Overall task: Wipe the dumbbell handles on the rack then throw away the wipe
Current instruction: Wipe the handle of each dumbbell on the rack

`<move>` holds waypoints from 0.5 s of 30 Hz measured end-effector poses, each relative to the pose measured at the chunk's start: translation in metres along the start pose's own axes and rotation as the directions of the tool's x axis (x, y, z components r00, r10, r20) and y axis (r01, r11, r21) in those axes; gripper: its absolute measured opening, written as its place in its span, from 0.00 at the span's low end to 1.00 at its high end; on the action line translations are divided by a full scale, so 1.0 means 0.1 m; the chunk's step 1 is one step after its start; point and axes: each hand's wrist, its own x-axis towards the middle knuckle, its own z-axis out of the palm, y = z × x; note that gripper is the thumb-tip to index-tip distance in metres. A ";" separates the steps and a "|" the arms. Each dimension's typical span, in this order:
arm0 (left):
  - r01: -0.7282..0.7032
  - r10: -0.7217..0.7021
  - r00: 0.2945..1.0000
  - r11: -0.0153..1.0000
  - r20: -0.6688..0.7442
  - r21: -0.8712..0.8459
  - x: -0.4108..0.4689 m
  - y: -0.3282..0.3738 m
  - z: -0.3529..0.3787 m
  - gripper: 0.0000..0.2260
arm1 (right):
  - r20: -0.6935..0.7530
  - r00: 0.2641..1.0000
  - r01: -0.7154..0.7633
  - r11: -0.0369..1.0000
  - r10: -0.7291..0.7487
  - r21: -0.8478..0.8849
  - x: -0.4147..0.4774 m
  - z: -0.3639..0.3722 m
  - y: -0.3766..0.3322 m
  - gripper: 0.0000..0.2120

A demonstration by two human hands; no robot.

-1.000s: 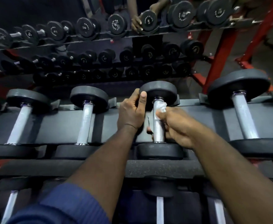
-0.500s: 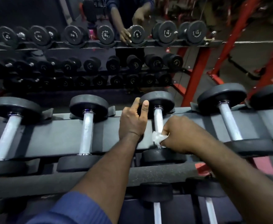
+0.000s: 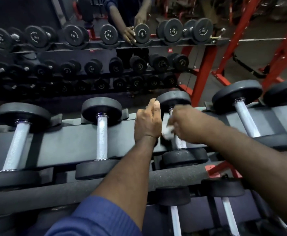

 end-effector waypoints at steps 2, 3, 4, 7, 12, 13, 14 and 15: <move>-0.017 0.017 1.000 1.000 0.001 -0.006 0.00 0.00 0.01 0.29 | -0.199 0.976 -0.075 0.995 0.087 0.065 0.07 0.10 0.07 0.13; -0.021 0.021 1.000 1.000 -0.001 -0.004 0.00 0.01 -0.01 0.29 | -0.227 0.968 -0.081 0.991 0.103 0.104 0.07 0.15 0.09 0.14; -0.018 0.018 1.000 1.000 -0.006 -0.006 -0.01 0.01 -0.01 0.28 | -0.213 0.973 -0.071 0.991 0.093 0.110 0.05 0.20 0.09 0.14; 0.008 -0.008 1.000 1.000 -0.004 -0.007 -0.02 0.04 -0.01 0.25 | 0.013 0.998 -0.068 0.988 0.067 0.139 -0.13 0.08 0.08 0.12; 0.004 -0.003 1.000 0.999 -0.016 0.033 -0.03 -0.02 0.05 0.34 | 0.254 0.954 -0.234 0.924 0.159 0.303 -0.35 -0.06 0.10 0.12; 0.011 -0.010 1.000 1.000 -0.012 0.029 -0.01 -0.04 0.05 0.35 | 0.249 0.954 -0.243 0.918 0.167 0.314 -0.32 -0.03 0.08 0.11; 0.014 -0.014 1.000 0.999 -0.011 0.035 0.00 -0.05 0.06 0.36 | 0.237 0.957 -0.241 0.917 0.170 0.316 -0.30 0.00 0.08 0.11; 0.015 -0.014 1.000 0.999 -0.005 0.043 -0.01 -0.06 0.07 0.36 | 0.217 0.962 -0.232 0.918 0.167 0.322 -0.33 0.03 0.08 0.11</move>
